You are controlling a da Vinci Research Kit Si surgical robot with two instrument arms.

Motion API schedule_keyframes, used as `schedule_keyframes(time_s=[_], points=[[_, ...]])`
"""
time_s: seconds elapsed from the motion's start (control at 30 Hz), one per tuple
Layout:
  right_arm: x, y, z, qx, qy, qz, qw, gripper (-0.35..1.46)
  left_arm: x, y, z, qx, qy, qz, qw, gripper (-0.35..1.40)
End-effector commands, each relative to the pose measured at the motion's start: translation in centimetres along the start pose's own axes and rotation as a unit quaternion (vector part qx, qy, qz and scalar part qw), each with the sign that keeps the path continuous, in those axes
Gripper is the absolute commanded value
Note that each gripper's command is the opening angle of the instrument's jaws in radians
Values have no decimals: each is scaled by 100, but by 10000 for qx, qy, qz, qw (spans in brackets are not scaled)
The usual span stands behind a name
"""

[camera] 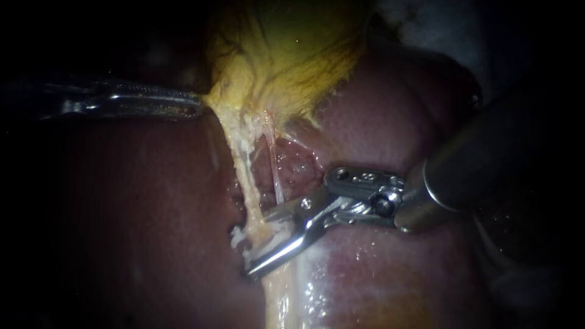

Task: Clipping second clip left tube

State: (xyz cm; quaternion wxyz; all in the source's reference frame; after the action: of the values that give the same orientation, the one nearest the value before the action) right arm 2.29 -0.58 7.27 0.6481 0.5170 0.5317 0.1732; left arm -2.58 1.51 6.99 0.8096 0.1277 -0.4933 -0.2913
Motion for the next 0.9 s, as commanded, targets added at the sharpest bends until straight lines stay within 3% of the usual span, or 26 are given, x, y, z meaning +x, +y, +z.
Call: schedule_keyframes(time_s=[0.03,0.33,0.67,0.77,0.9], points=[[1,-1,1,37,-12,27,10000,52,0,0,0,2,-1,1,10000,-35],[8,1,9,83,-57,203,9997,34,0,0,0,3,-1,1,10000,-35],[10,4,12,-4,-9,355,9994,-6,0,1,1,2,-1,1,10000,-35],[10,4,12,-8,-14,443,9990,-34,0,1,1,3,-1,1,10000,-35],[8,6,11,-12,-17,470,9989,-35,0,1,1,3,-1,1,10000,-35]])
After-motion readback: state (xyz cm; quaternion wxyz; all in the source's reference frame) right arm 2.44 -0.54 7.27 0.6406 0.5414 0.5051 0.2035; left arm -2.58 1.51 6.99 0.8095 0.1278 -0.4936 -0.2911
